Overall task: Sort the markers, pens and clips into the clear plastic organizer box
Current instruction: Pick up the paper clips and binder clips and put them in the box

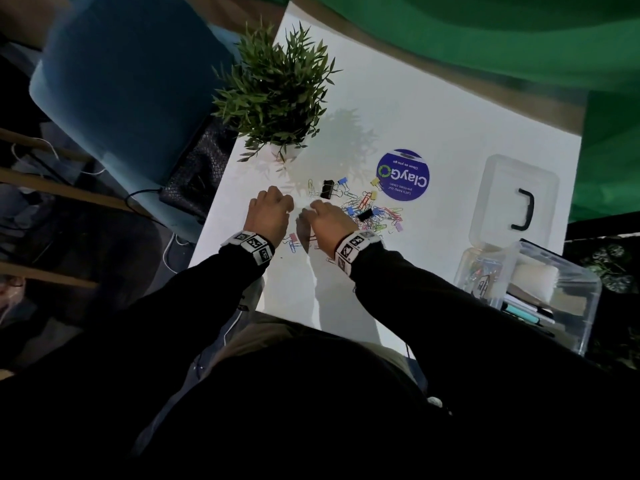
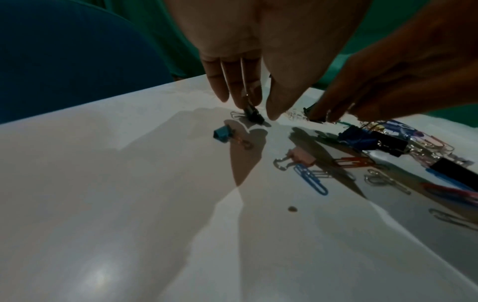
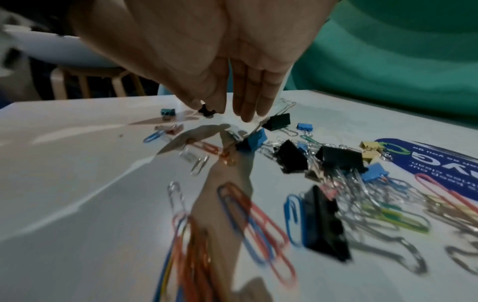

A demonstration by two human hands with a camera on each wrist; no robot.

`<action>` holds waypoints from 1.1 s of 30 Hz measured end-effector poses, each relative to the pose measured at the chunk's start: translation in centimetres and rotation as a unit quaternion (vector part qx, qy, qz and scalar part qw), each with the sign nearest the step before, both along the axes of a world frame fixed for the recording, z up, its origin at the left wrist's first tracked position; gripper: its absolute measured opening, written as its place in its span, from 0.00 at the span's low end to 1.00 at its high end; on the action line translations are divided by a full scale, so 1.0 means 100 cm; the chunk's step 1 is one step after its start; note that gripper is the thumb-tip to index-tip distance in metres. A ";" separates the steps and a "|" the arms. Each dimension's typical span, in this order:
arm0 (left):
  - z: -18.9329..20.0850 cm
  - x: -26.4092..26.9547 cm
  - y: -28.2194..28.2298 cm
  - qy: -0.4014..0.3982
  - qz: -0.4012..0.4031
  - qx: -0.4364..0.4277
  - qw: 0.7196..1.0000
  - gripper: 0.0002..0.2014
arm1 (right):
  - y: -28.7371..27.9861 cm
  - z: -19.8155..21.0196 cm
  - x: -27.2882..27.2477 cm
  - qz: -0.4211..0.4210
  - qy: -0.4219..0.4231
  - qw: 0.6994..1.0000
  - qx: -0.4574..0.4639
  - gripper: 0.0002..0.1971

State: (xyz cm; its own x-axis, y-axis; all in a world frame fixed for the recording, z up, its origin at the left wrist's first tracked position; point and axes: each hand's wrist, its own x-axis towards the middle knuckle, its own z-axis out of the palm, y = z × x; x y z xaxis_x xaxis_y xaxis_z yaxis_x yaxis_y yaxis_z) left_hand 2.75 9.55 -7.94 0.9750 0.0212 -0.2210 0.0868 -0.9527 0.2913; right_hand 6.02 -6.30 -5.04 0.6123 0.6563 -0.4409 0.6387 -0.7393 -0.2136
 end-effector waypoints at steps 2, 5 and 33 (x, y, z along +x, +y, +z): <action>0.001 -0.003 0.001 0.001 -0.003 0.007 1.000 0.11 | 0.012 -0.001 0.012 -0.042 -0.005 0.999 0.017 0.25; 0.000 -0.008 0.007 0.018 -0.005 0.011 1.000 0.13 | 0.027 -0.004 0.023 -0.045 0.009 0.999 -0.022 0.28; -0.004 -0.025 0.003 0.149 -0.140 -0.062 0.977 0.15 | -0.074 -0.018 -0.055 0.044 0.067 0.996 0.030 0.31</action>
